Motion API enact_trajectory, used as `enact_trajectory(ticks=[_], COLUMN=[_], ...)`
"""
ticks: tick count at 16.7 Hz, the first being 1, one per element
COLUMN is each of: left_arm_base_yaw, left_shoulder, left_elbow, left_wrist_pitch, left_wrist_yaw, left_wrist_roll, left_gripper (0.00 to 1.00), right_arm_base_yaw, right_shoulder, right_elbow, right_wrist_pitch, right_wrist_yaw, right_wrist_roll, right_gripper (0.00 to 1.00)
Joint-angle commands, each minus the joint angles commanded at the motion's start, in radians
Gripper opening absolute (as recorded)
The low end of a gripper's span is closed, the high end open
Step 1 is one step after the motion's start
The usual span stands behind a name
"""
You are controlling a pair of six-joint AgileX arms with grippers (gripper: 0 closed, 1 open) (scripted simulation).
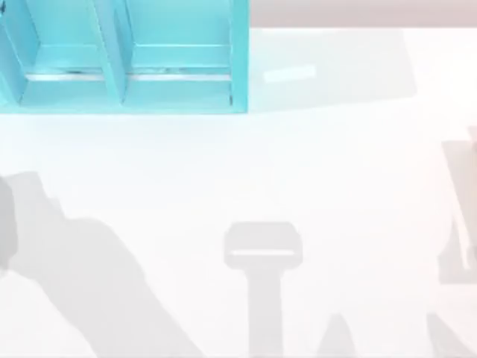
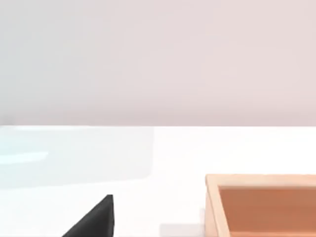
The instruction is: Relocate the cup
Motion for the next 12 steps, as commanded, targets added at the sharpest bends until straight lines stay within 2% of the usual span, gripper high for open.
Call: enact_trajectory(ticks=[4,9,12], left_arm_base_yaw=[0.108,0.108,0.11], left_shoulder=[0.031,0.028,0.049], left_elbow=[0.12,0.118,0.068], left_wrist_pitch=[-0.094,-0.091,-0.021], left_wrist_yaw=[0.014,0.011,0.012], left_wrist_roll=[0.107,0.11,0.117], left_gripper=[0.0,0.0,0.0], right_arm_base_yaw=[0.0,0.0,0.0], right_shoulder=[0.0,0.0,0.0], right_elbow=[0.0,0.0,0.0], right_wrist_pitch=[0.0,0.0,0.0], right_wrist_yaw=[0.0,0.0,0.0], right_wrist_roll=[0.0,0.0,0.0], right_gripper=[1.0,1.0,1.0])
